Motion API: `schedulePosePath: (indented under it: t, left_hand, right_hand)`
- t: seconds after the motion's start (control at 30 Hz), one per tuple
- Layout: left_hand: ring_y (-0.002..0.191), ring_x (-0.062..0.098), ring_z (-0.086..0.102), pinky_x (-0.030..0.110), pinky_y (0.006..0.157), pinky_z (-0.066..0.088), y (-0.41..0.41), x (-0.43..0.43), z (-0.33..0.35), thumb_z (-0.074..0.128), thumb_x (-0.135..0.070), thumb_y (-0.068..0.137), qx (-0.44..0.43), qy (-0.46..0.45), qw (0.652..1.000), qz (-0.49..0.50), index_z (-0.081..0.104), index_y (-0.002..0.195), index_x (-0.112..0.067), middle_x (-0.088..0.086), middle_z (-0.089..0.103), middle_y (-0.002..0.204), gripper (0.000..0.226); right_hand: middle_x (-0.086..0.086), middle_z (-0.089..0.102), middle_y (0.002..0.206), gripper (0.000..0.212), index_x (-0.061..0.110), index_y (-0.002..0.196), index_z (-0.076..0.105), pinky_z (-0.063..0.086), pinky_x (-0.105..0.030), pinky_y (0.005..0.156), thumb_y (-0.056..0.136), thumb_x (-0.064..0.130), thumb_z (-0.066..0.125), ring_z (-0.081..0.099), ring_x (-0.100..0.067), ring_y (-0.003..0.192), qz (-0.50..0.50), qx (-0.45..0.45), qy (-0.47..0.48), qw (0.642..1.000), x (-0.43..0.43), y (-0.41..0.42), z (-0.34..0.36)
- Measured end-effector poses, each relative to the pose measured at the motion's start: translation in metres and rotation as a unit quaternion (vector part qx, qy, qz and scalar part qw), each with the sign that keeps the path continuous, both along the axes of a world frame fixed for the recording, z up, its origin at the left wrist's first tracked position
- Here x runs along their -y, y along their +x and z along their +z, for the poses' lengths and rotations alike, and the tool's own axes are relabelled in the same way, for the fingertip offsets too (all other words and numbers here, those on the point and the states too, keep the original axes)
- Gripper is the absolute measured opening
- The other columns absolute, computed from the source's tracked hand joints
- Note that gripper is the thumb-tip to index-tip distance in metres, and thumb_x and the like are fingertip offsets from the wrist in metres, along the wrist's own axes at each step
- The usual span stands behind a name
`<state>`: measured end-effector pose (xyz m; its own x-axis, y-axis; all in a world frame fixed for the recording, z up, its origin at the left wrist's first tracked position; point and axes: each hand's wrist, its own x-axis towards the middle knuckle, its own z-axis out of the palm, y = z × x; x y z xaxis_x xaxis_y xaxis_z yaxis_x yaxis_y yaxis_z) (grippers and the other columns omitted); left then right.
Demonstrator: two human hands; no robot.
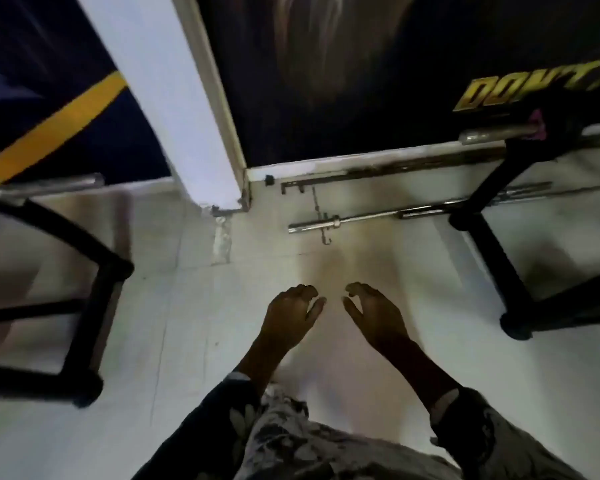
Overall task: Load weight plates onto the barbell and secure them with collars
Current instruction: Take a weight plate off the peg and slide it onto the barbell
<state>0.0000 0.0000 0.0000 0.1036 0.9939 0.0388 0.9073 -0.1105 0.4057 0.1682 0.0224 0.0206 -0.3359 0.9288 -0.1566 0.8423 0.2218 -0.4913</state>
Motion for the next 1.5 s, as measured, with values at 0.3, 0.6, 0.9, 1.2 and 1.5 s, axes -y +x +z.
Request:
schedulePosePath:
  t: [0.3, 0.6, 0.9, 1.2, 1.5]
  left_hand:
    - [0.084, 0.025, 0.066, 0.033, 0.072, 0.053, -0.019, -0.221, 0.010, 0.036, -0.047, 0.092, 0.065, 0.013, 0.976, -0.210, 0.064, 0.102, -0.006, 0.011, 0.070, 0.094, 0.050]
    - [0.092, 0.024, 0.064, 0.032, 0.079, 0.047, 0.062, -0.427, 0.001, 0.034, -0.052, 0.087, 0.077, 0.000, 0.947, -0.311, 0.063, 0.103, -0.009, 0.008, 0.069, 0.101, 0.054]
    - [0.081, 0.024, 0.065, 0.027, 0.070, 0.049, 0.180, -0.584, 0.034, 0.046, -0.037, 0.091, 0.144, 0.020, 0.908, -0.392, 0.064, 0.097, -0.009, 0.008, 0.070, 0.092, 0.034]
    - [0.080, 0.022, 0.065, 0.032, 0.067, 0.054, 0.309, -0.753, -0.003, 0.045, -0.046, 0.090, 0.139, 0.001, 0.877, -0.460, 0.062, 0.095, -0.015, 0.005, 0.069, 0.090, 0.036]
    - [0.128, 0.026, 0.041, 0.011, 0.097, 0.029, 0.456, -0.861, -0.131, 0.060, -0.027, 0.089, 0.279, -0.092, 0.884, -0.364, 0.031, 0.138, -0.006, 0.018, 0.041, 0.139, 0.060]
  right_hand:
    - [-0.001, 0.064, 0.117, 0.026, 0.016, 0.108, 0.059, 0.046, -0.032, 0.085, 0.094, 0.034, 0.047, 0.058, -0.021, 0.108, -0.265, -0.014, 0.014, 0.964, -0.140, -0.019, 0.021]
    - [0.000, 0.062, 0.117, 0.027, 0.019, 0.110, 0.059, 0.046, -0.032, 0.082, 0.094, 0.035, 0.046, 0.057, -0.020, 0.107, -0.402, -0.029, -0.008, 0.915, -0.298, 0.035, 0.005]
    - [-0.005, 0.064, 0.116, 0.027, 0.013, 0.107, 0.060, 0.047, -0.037, 0.082, 0.093, 0.033, 0.048, 0.058, -0.027, 0.105, -0.484, -0.024, 0.029, 0.874, -0.444, 0.118, 0.037]
    - [-0.007, 0.063, 0.112, 0.019, 0.012, 0.103, 0.063, 0.042, -0.030, 0.077, 0.089, 0.024, 0.056, 0.059, -0.028, 0.104, -0.590, -0.054, 0.075, 0.802, -0.580, 0.226, 0.014]
    - [-0.020, 0.028, 0.145, 0.078, 0.011, 0.142, 0.023, 0.029, -0.045, 0.111, 0.082, 0.058, 0.042, 0.031, -0.034, 0.133, -0.707, -0.076, 0.205, 0.672, -0.679, 0.367, -0.107]
